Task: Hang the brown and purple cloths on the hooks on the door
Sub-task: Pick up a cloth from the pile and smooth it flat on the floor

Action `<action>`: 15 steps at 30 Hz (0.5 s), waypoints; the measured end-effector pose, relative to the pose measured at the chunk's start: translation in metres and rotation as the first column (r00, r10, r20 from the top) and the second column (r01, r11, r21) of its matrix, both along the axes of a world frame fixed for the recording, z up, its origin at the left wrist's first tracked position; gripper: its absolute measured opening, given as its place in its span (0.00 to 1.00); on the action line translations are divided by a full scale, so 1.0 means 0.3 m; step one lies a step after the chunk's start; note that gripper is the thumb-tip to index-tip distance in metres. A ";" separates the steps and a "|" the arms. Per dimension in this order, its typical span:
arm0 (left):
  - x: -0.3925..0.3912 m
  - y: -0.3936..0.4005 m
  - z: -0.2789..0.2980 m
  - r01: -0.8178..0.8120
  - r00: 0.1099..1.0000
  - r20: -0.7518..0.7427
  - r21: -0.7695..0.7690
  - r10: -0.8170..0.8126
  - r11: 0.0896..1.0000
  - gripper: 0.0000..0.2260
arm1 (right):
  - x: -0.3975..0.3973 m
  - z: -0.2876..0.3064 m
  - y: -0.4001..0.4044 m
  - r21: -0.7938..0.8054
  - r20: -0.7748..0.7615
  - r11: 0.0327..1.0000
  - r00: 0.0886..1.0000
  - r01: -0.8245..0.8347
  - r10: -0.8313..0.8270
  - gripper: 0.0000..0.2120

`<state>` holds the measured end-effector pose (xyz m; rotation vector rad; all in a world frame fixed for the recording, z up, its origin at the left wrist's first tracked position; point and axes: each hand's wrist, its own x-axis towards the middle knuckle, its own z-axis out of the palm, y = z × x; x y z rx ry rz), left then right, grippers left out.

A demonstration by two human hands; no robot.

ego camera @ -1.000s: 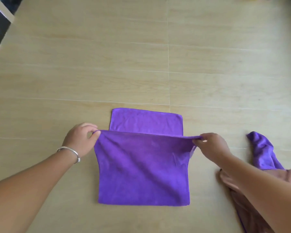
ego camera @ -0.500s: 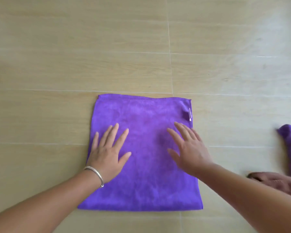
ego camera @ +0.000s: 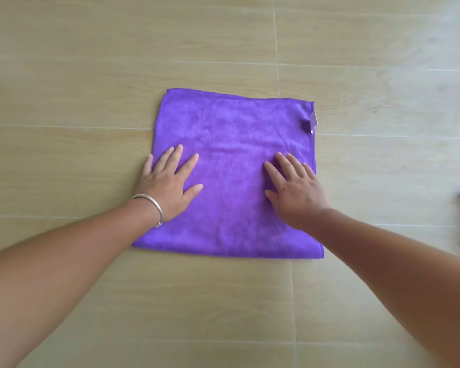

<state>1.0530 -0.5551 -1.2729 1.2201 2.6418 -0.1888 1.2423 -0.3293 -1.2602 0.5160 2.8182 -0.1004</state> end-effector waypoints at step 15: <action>0.181 -0.364 0.000 0.299 0.952 0.026 0.104 -0.304 0.948 0.35 | 0.356 -0.067 -0.060 -0.050 -0.175 0.912 0.902 -0.408 0.394 0.35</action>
